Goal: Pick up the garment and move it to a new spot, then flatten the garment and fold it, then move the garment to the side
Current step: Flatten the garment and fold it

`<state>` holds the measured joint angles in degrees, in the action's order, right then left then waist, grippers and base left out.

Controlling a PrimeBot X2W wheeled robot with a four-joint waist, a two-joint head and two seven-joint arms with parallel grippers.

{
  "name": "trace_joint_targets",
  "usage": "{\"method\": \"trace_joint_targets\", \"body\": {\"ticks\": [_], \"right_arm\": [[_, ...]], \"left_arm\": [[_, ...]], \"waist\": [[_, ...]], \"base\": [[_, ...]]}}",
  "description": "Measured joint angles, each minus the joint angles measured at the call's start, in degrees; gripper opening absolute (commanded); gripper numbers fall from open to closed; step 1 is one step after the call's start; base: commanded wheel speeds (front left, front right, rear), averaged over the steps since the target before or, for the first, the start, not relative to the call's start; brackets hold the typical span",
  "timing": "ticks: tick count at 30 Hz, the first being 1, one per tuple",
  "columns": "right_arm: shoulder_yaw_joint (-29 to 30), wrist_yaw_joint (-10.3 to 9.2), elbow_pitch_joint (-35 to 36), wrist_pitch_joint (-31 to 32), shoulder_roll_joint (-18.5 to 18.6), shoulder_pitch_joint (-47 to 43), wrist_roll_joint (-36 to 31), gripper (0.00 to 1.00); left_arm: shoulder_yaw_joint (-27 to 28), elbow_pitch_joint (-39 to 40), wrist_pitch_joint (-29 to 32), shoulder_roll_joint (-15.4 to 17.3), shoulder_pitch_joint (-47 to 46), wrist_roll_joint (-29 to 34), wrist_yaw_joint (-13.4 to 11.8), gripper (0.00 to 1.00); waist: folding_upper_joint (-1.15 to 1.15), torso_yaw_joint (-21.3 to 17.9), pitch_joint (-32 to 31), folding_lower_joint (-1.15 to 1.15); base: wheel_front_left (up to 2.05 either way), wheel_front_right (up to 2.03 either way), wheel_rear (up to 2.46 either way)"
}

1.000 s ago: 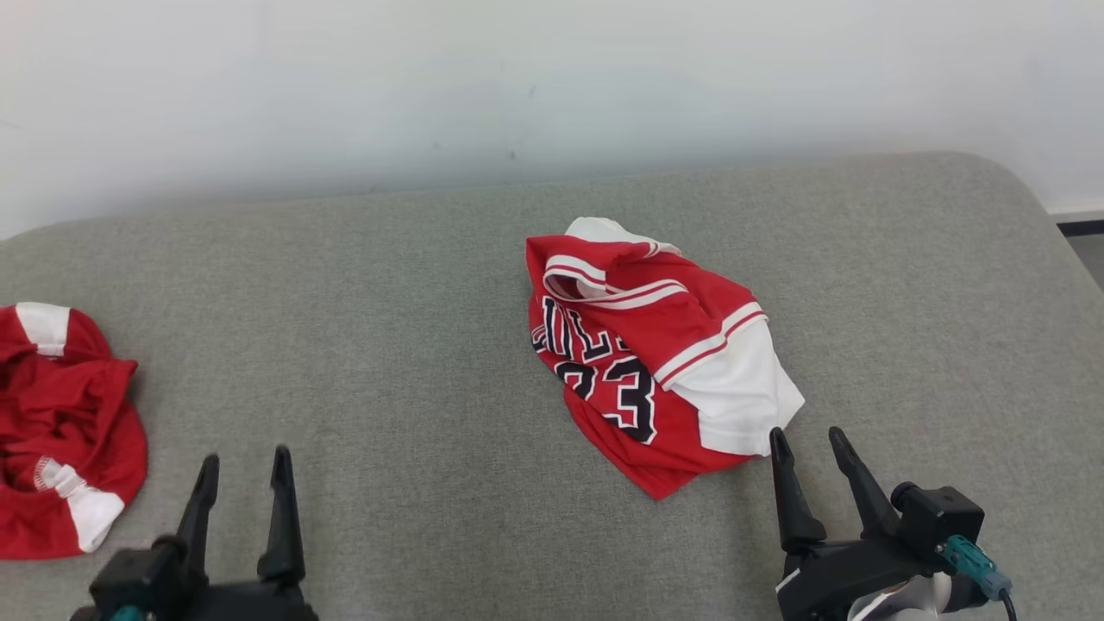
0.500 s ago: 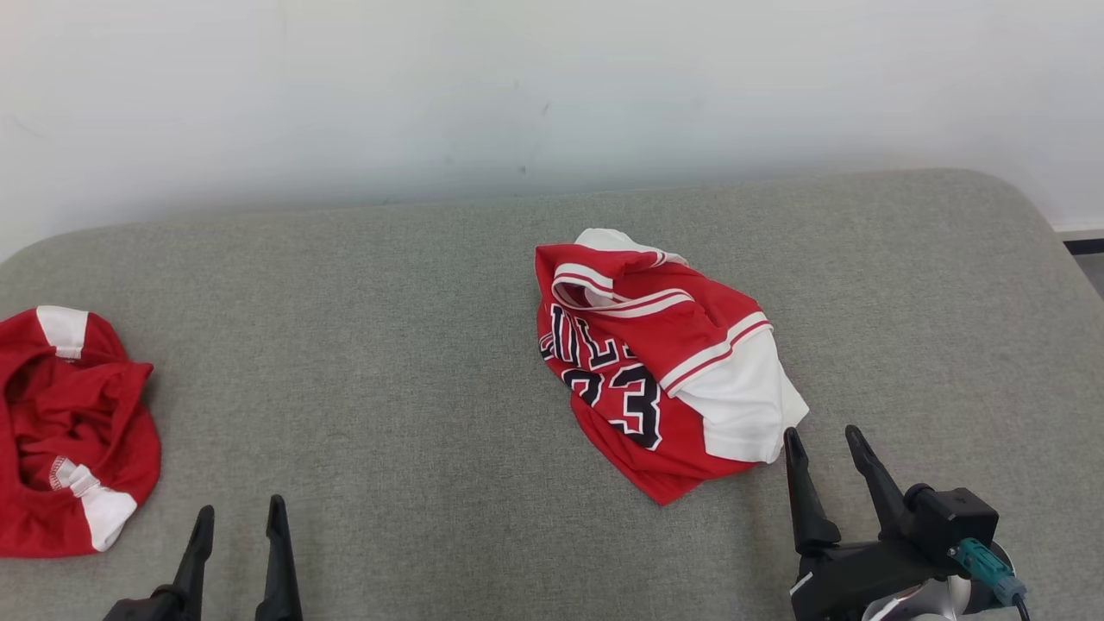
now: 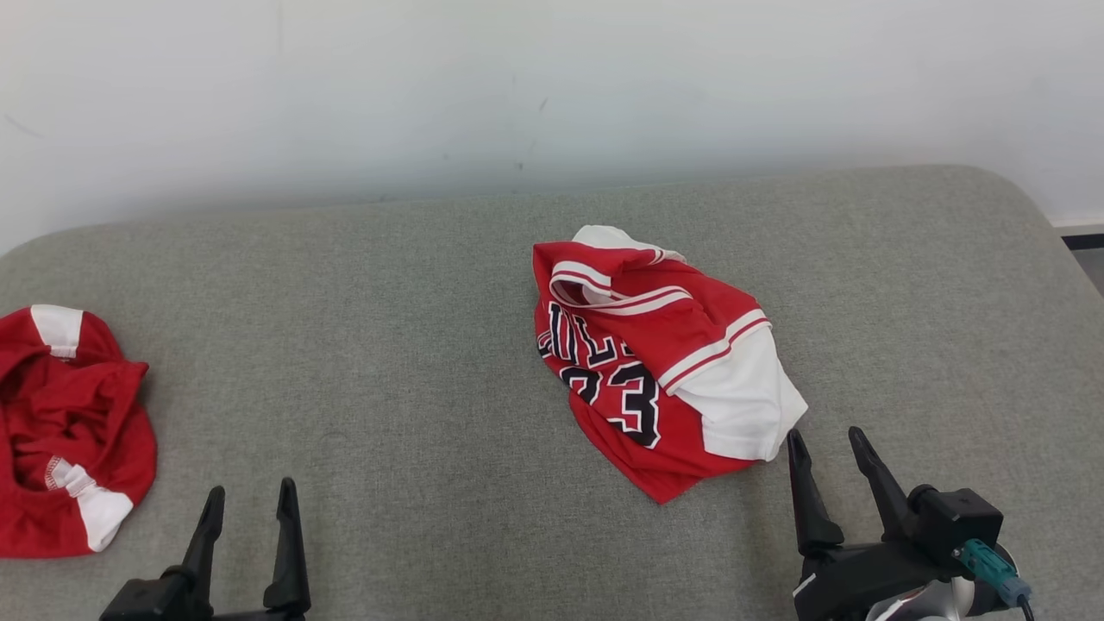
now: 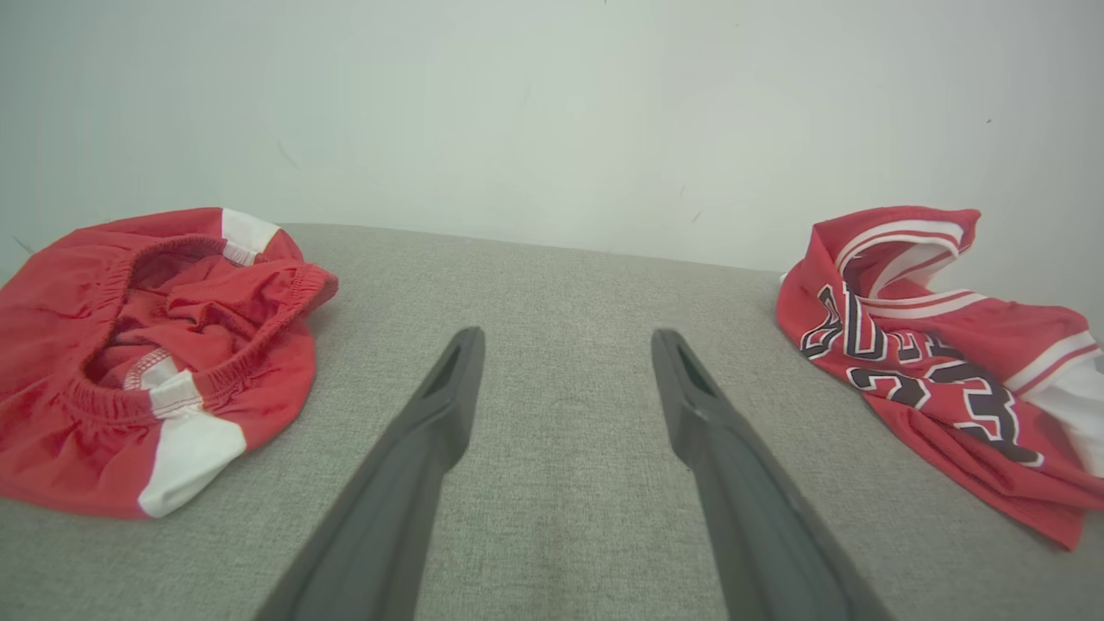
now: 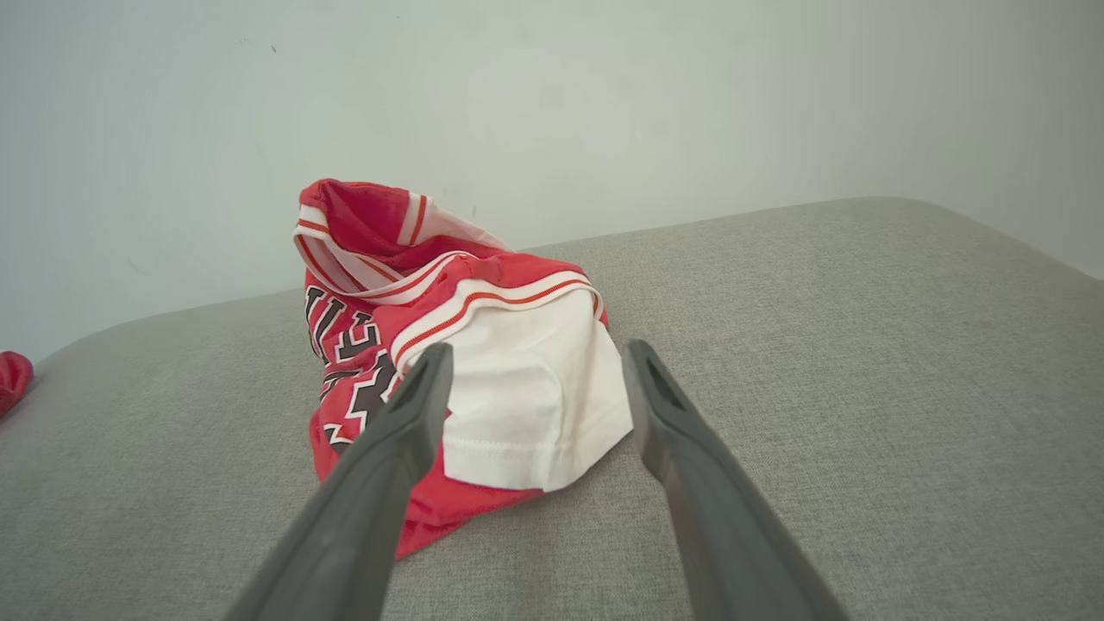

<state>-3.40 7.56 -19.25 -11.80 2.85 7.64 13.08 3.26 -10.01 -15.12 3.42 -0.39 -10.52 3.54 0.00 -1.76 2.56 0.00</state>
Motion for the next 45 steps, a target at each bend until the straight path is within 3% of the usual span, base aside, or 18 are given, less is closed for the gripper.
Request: {"method": "trace_joint_targets", "body": {"ticks": [14,20,28,34,44,45], "right_arm": [[-0.5,0.00,-0.3,2.1,0.0,1.4,-0.5,1.00],[-0.8,0.00,-4.0,11.9,0.0,10.4,-1.5,1.00],[1.7,0.00,-13.9,24.3,0.0,24.3,-1.3,1.00],[3.8,0.00,-22.2,32.3,0.3,29.8,-3.3,1.00],[3.7,0.00,-28.7,37.3,2.1,32.3,-7.7,1.00],[3.4,0.00,-28.8,37.1,2.1,32.3,-8.0,0.70]], "left_arm": [[0.2,-1.3,0.0,-0.2,-0.9,-0.2,1.0,1.00],[-0.7,-1.2,0.0,-0.4,-1.9,-0.4,1.0,1.00],[-3.3,-0.3,0.0,-0.5,-3.4,-1.7,1.1,1.00],[-6.1,0.1,0.0,-0.5,-3.8,-3.2,0.6,1.00],[-7.2,-0.3,0.0,-0.5,-4.1,-4.1,0.2,1.00],[-7.1,-0.3,0.0,-0.5,-4.1,-4.1,0.2,1.00]], "waist": [[0.00,0.5,0.1,0.00],[0.00,1.6,0.8,0.01],[0.00,4.8,1.8,0.00],[0.01,7.8,2.8,0.00],[0.01,11.4,4.1,0.01],[0.00,11.5,4.1,0.00]], "base": [[0.00,0.00,0.00],[0.00,0.00,0.00],[0.00,0.00,0.00],[0.00,0.00,0.00],[0.00,0.00,0.00],[0.00,0.00,0.00]]}}
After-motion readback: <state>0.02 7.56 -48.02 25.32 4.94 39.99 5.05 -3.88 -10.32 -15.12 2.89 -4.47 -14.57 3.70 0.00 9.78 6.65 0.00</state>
